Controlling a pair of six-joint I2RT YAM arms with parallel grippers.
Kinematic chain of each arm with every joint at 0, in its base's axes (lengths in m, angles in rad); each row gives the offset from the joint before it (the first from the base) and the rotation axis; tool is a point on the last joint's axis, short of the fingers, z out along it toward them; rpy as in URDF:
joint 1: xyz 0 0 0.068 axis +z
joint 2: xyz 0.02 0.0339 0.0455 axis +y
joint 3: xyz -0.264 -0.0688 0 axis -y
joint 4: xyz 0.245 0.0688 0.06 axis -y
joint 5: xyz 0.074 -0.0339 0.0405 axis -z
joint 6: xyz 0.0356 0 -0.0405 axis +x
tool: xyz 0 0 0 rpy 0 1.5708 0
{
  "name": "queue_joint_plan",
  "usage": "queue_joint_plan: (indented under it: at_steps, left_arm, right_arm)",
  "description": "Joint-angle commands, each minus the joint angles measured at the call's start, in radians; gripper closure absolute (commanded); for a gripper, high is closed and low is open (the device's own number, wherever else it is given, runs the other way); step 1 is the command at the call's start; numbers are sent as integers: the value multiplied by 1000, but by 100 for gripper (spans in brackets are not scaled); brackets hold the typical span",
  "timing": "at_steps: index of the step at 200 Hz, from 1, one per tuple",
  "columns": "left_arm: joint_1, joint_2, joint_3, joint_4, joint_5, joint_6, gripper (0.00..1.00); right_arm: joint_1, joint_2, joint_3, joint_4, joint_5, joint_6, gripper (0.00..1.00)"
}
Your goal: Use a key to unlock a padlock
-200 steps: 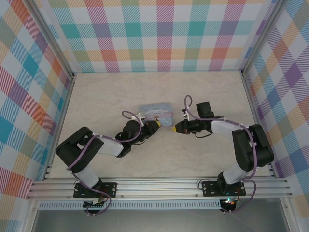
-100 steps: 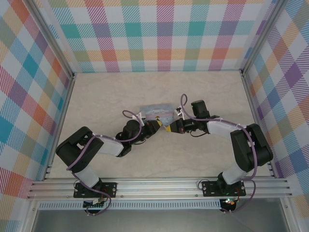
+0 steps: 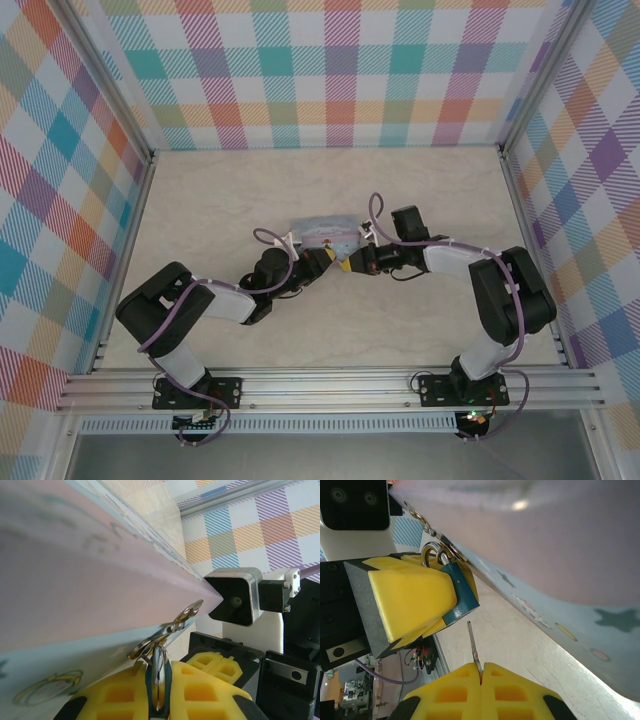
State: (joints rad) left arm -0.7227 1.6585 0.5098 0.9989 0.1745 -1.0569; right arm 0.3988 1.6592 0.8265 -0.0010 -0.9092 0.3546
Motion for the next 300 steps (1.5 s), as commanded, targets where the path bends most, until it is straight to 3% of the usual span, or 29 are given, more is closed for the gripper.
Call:
queue_joint_plan:
  at_steps: [1, 156, 195, 300]
  left_arm:
    - [-9, -4, 33, 91, 17, -11, 100]
    - [-9, 18, 31, 135, 57, -17, 100]
    - [-11, 23, 29, 161, 78, -24, 100]
    - [-15, 23, 30, 241, 131, -61, 100]
  right_arm:
    - [11, 14, 7, 9, -14, -11, 97]
    - [11, 29, 16, 103, -7, 68, 97]
    - [2, 41, 10, 209, -53, 143, 97]
    - [-42, 33, 22, 282, -91, 197, 97]
